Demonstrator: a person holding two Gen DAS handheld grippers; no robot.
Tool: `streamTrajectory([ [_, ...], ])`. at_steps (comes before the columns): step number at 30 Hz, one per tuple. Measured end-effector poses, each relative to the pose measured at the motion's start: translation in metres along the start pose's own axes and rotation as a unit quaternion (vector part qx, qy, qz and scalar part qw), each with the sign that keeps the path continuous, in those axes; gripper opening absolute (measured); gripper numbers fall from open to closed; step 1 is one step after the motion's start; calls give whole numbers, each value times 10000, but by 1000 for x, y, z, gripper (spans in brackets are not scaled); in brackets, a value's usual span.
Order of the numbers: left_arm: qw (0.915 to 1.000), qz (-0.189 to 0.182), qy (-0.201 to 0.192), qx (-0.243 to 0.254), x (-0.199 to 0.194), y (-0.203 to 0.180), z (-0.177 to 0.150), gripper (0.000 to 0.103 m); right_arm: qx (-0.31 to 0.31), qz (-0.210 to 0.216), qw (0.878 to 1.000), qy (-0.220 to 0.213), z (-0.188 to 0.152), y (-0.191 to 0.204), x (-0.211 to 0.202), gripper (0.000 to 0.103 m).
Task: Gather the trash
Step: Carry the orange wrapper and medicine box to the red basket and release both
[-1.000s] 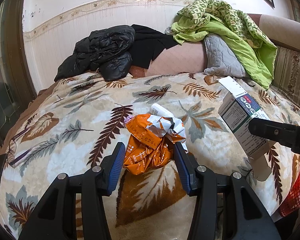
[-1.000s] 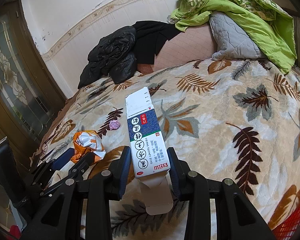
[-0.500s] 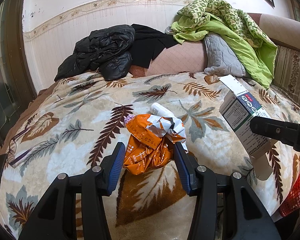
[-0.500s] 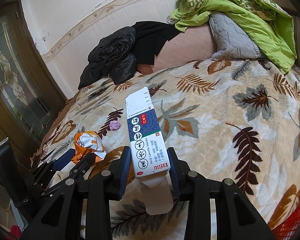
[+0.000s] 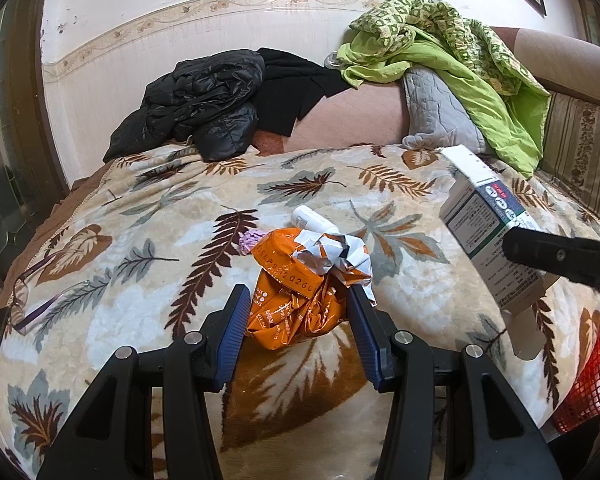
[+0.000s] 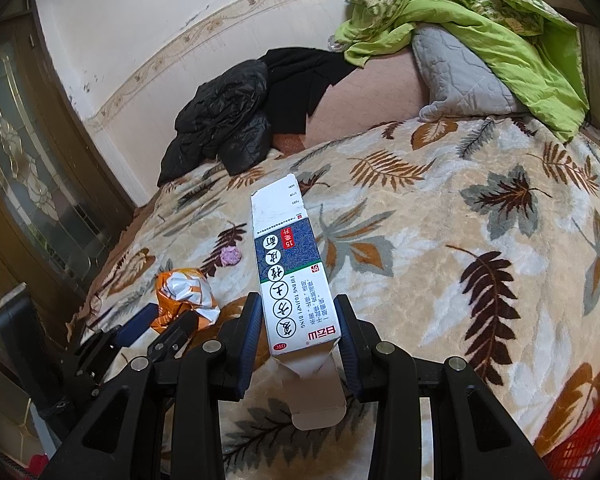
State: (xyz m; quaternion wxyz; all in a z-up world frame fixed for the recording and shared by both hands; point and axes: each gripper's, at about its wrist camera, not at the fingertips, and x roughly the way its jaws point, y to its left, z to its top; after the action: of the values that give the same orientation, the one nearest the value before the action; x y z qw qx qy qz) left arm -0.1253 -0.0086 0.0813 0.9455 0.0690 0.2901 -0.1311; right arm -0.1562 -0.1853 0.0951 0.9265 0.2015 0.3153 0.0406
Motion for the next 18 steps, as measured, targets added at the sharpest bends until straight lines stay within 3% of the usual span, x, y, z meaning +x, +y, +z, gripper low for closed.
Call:
streamTrajectory([
  [10, 9995, -300, -37, 70, -19, -28, 2, 49, 524, 112, 9983, -226, -13, -28, -53, 39],
  [18, 9935, -1115, 26, 216, -58, -79, 3, 49, 858, -136, 9942, -635, -24, -74, -136, 39],
])
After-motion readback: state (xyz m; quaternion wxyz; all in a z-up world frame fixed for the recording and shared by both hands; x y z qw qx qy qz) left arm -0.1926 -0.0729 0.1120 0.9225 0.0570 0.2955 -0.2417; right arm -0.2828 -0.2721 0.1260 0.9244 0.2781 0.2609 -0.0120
